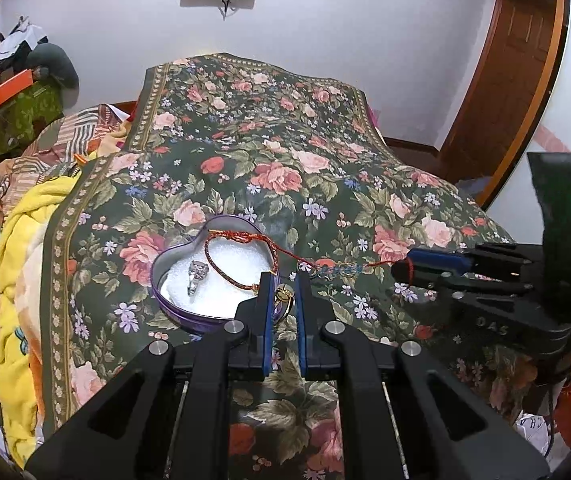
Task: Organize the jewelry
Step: 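Carry the earring into the tin with the left tool while the right tool lifts the necklace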
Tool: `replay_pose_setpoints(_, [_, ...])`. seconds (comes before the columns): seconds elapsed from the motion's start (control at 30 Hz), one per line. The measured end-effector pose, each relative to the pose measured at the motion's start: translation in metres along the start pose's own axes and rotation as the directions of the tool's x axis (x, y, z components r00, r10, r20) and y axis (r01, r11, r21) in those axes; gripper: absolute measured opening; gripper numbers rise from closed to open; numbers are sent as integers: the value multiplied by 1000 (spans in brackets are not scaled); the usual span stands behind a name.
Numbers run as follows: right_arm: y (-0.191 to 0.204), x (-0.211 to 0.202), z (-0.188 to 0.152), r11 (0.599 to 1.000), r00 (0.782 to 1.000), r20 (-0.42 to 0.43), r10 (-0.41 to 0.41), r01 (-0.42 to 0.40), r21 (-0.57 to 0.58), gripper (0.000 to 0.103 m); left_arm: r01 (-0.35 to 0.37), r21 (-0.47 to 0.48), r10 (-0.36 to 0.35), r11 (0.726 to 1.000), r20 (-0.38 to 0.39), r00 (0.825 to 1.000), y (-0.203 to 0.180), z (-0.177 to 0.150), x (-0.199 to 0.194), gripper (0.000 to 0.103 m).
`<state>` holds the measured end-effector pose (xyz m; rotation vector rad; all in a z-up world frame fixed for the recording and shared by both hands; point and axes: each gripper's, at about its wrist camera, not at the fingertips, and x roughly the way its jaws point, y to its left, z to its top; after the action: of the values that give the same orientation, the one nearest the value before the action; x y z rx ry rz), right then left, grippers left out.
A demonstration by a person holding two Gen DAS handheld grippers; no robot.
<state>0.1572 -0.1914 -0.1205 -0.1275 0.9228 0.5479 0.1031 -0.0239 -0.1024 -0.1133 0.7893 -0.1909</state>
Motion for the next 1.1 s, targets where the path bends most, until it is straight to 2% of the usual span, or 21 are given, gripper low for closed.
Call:
replay_pose_setpoints(0.17, [11, -9, 9, 1000, 999, 38, 23, -23, -18, 20, -16, -6, 16, 1000, 19, 1000, 6, 3, -10, 8])
replay_pose_setpoints(0.5, [39, -13, 13, 994, 995, 50, 84, -80, -68, 20, -46, -49, 48, 998, 40, 998, 26, 6, -20, 8])
replay_pose_setpoints(0.83, [63, 10, -2, 986, 992, -34, 124, -127, -109, 20, -54, -63, 57, 997, 32, 998, 35, 1, -21, 8])
replay_pose_setpoints(1.1, [63, 27, -27, 983, 984, -137, 113, -131, -126, 20, -54, -75, 56, 996, 17, 998, 37, -3, -18, 8])
